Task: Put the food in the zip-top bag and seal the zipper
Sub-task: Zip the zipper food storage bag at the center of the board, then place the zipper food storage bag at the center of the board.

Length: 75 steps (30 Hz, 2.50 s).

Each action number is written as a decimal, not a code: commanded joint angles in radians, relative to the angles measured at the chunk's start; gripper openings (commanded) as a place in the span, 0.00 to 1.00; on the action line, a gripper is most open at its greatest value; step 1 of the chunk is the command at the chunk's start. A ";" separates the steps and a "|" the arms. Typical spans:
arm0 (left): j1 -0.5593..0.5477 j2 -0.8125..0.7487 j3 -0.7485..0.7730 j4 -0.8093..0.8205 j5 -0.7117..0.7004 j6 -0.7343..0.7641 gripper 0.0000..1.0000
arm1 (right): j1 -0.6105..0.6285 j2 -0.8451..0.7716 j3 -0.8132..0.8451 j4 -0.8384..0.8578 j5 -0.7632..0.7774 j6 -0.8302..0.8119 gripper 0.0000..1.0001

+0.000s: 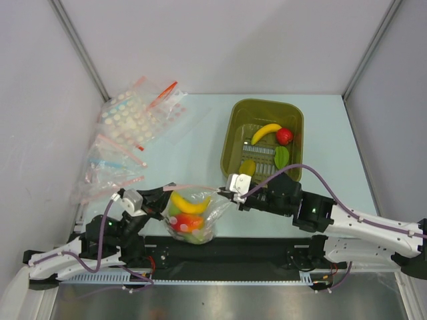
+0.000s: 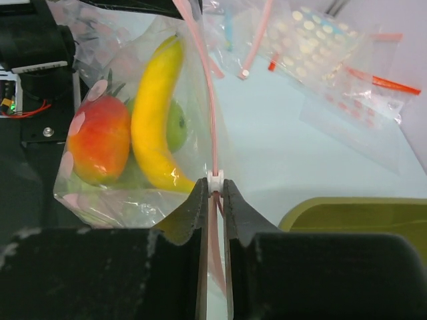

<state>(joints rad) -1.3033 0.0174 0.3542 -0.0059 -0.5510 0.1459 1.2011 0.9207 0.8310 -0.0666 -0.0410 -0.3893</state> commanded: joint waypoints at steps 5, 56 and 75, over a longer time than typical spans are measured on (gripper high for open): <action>0.001 -0.099 0.012 0.037 -0.283 -0.014 0.00 | -0.026 -0.022 0.086 -0.196 0.145 0.032 0.01; 0.521 0.743 0.238 0.227 0.071 -0.403 0.01 | -0.316 0.087 0.063 0.016 0.084 0.207 0.00; 0.532 0.644 0.167 0.319 0.191 -0.431 0.82 | -0.337 -0.040 -0.049 0.139 0.408 0.447 0.97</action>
<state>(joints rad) -0.7765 0.6788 0.5270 0.2779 -0.3817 -0.2710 0.8738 0.9203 0.7891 0.0044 0.2985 0.0147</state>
